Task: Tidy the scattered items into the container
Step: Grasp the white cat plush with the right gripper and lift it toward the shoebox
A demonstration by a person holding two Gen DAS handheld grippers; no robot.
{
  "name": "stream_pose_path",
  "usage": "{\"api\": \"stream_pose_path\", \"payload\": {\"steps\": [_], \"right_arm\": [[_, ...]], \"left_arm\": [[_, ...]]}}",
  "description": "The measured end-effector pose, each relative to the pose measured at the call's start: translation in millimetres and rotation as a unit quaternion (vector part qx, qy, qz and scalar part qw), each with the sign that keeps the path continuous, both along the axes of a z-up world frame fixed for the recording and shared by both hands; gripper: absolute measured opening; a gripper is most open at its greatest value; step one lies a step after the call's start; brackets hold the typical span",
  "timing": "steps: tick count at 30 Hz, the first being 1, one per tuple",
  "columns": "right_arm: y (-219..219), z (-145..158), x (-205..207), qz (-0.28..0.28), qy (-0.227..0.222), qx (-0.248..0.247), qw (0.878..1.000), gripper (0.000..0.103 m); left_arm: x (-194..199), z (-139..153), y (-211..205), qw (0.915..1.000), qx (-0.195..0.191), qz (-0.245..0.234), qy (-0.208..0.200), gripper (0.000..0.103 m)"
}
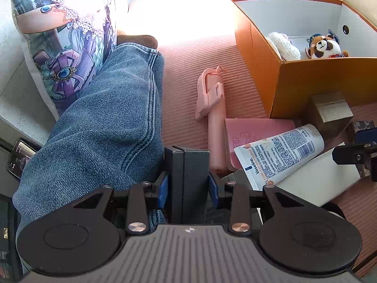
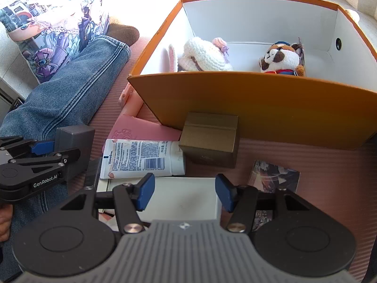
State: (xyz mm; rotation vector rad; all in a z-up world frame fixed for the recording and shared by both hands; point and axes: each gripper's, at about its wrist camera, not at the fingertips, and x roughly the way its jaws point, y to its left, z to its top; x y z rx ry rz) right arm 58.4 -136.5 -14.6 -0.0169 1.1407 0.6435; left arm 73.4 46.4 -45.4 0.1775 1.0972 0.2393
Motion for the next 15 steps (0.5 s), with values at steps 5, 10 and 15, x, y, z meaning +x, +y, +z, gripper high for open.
{"api": "stream_pose_path", "payload": {"steps": [5, 10, 15], "right_arm": [[-3, 4, -12, 0.015, 0.029, 0.015, 0.999, 0.060], [4, 8, -33, 0.062, 0.033, 0.012, 0.997, 0.061], [16, 14, -49, 0.122, 0.007, -0.008, 0.992, 0.061]], "left_arm": [[-9, 13, 7, 0.9985, -0.049, -0.007, -0.022, 0.040], [-24, 27, 5, 0.9958, -0.081, -0.022, -0.036, 0.040], [-38, 37, -4, 0.9935, -0.099, -0.045, -0.032, 0.040]]}}
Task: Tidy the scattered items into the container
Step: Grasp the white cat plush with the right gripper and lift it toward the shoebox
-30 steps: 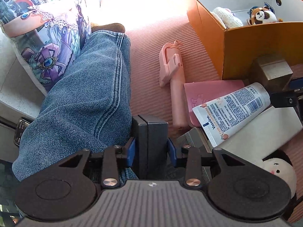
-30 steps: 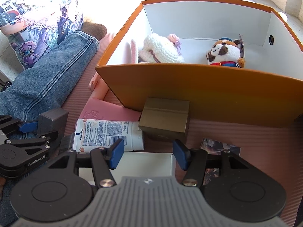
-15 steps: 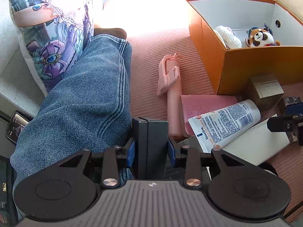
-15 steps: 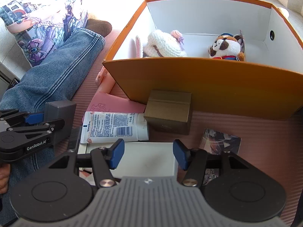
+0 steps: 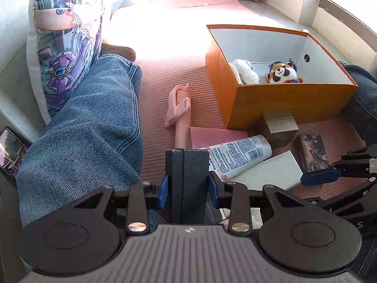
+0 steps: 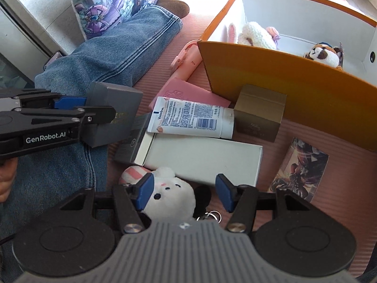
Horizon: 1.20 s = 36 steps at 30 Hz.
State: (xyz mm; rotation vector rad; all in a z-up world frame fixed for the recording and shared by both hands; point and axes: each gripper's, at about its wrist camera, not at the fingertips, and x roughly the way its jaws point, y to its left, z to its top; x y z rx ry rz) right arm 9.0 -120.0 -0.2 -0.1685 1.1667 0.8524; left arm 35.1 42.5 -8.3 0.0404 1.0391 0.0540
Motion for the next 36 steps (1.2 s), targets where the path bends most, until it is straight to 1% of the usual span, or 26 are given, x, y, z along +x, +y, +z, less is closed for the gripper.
{"api": "stream_pose_path", "payload": {"steps": [3, 7, 11, 13, 14, 17, 20, 21, 23, 25, 29, 32, 33, 36], "right_arm": [[5, 6, -10, 0.043, -0.017, -0.004, 0.999, 0.061], [16, 13, -24, 0.105, -0.042, -0.017, 0.993, 0.061], [29, 9, -37, 0.159, -0.050, -0.035, 0.985, 0.061], [36, 4, -44, 0.177, -0.054, -0.047, 0.982, 0.061], [38, 1, -46, 0.179, -0.057, -0.054, 0.981, 0.061], [46, -6, -50, 0.188, -0.085, -0.078, 0.975, 0.063], [50, -13, -49, 0.191, -0.092, -0.087, 0.973, 0.069], [51, -16, -49, 0.192, -0.093, -0.091, 0.973, 0.069], [51, -20, -49, 0.194, -0.093, -0.090, 0.972, 0.073], [50, -25, -47, 0.192, -0.085, -0.086, 0.974, 0.076], [47, -29, -42, 0.182, -0.069, -0.076, 0.978, 0.078], [45, -38, -36, 0.171, -0.044, -0.073, 0.982, 0.083], [44, -41, -34, 0.167, -0.034, -0.072, 0.983, 0.083], [43, -42, -34, 0.164, -0.031, -0.068, 0.984, 0.083]], "left_arm": [[-8, 5, -6, 0.9999, -0.004, -0.011, 0.002, 0.040], [-14, 7, -11, 0.9997, -0.010, -0.020, 0.008, 0.040], [-15, 4, -10, 0.9997, -0.011, -0.018, 0.010, 0.040], [-16, 3, -10, 0.9997, -0.013, -0.016, 0.009, 0.040], [-17, 2, -9, 0.9997, -0.014, -0.016, 0.009, 0.040], [-18, 2, -8, 0.9997, -0.017, -0.014, 0.006, 0.040], [-18, 1, -7, 0.9997, -0.020, -0.014, 0.005, 0.040], [-18, 1, -7, 0.9997, -0.021, -0.013, 0.005, 0.040], [-18, 1, -6, 0.9997, -0.022, -0.013, 0.004, 0.040], [-18, 1, -6, 0.9997, -0.023, -0.013, 0.004, 0.040], [-18, 0, -6, 0.9996, -0.024, -0.012, 0.005, 0.040], [-17, -1, -6, 0.9996, -0.026, -0.010, 0.006, 0.040], [-17, -1, -6, 0.9996, -0.025, -0.010, 0.006, 0.040], [-17, -2, -7, 0.9996, -0.024, -0.011, 0.006, 0.040]]}}
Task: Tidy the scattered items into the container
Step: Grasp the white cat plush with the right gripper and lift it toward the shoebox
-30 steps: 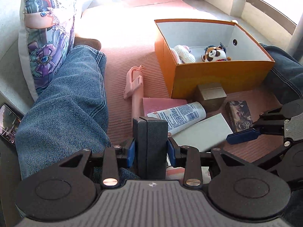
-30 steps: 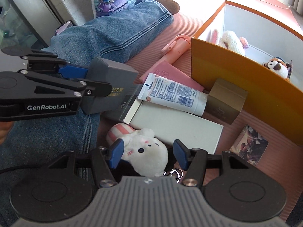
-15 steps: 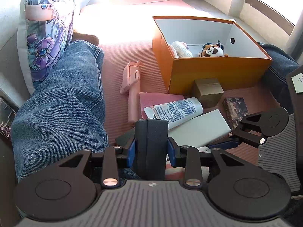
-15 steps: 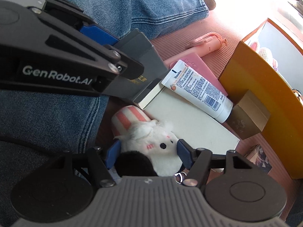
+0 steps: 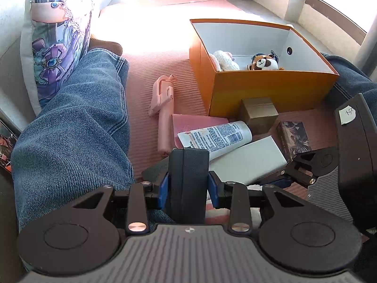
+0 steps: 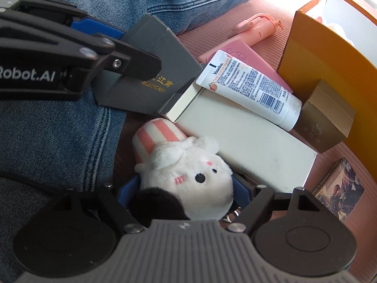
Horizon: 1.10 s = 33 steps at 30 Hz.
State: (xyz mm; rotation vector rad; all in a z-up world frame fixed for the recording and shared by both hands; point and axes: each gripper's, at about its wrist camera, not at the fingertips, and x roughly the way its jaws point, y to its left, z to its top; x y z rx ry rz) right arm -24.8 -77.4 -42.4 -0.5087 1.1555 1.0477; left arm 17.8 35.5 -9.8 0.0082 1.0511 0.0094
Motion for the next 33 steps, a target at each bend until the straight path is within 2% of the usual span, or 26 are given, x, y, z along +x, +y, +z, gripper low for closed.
{"api": "stream_pose_path", "payload": {"steps": [5, 11, 17, 26, 33], "right_arm": [[-2, 3, -3, -0.002, -0.005, 0.000, 1.000, 0.075], [-12, 15, -5, -0.016, -0.023, -0.002, 1.000, 0.073], [-37, 44, 6, -0.070, -0.034, 0.024, 0.997, 0.073], [-85, 87, 34, -0.174, -0.043, 0.095, 0.979, 0.074], [-109, 127, 63, -0.234, -0.065, 0.163, 0.956, 0.074]], "left_arm": [[0, 0, 0, 1.0000, 0.000, 0.000, 0.000, 0.040], [-1, 1, 1, 0.9999, -0.008, 0.007, -0.005, 0.040], [-1, 8, 8, 0.9993, -0.027, 0.018, -0.016, 0.039], [8, 35, 14, 0.9944, -0.093, 0.005, -0.051, 0.039], [38, 68, 13, 0.9839, -0.151, -0.022, -0.092, 0.039]]}}
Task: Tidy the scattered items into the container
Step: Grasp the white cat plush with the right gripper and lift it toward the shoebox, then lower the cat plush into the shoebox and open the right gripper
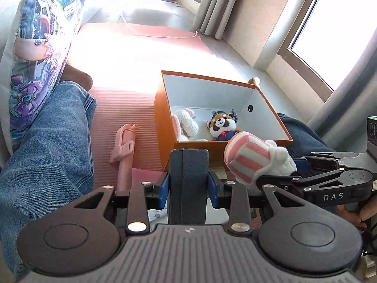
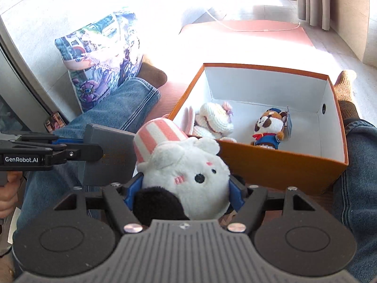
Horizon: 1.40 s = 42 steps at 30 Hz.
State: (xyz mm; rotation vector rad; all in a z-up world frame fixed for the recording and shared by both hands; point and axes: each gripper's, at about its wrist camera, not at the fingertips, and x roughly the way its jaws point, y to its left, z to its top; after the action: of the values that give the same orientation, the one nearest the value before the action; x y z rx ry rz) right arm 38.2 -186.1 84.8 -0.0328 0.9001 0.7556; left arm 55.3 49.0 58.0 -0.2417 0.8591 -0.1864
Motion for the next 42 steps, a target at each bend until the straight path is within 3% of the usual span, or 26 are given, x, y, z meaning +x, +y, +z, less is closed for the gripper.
{"api": "stream_pose_path", "payload": {"steps": [8, 12, 23, 30, 35, 42], "right_arm": [[-17, 22, 50, -0.080, -0.030, 0.042, 0.995, 0.074], [-19, 14, 83, -0.122, 0.009, 0.076, 0.990, 0.074], [17, -50, 145, -0.222, 0.127, 0.092, 0.962, 0.074], [24, -81, 157, -0.246, 0.188, 0.075, 0.948, 0.075], [31, -83, 154, -0.227, 0.180, 0.051, 0.956, 0.080], [21, -80, 159, -0.206, 0.201, 0.040, 0.957, 0.081]], "left_arm": [[51, 32, -12, 0.9979, -0.031, -0.030, -0.047, 0.039], [74, 31, -15, 0.9983, -0.021, -0.021, -0.050, 0.039], [118, 4, -12, 0.9994, -0.021, 0.004, -0.028, 0.039], [132, -7, -13, 0.9997, -0.013, -0.001, -0.018, 0.039], [139, -14, -16, 0.9999, -0.010, -0.005, -0.009, 0.039], [143, -18, -17, 0.9999, -0.007, -0.009, -0.002, 0.039]]}}
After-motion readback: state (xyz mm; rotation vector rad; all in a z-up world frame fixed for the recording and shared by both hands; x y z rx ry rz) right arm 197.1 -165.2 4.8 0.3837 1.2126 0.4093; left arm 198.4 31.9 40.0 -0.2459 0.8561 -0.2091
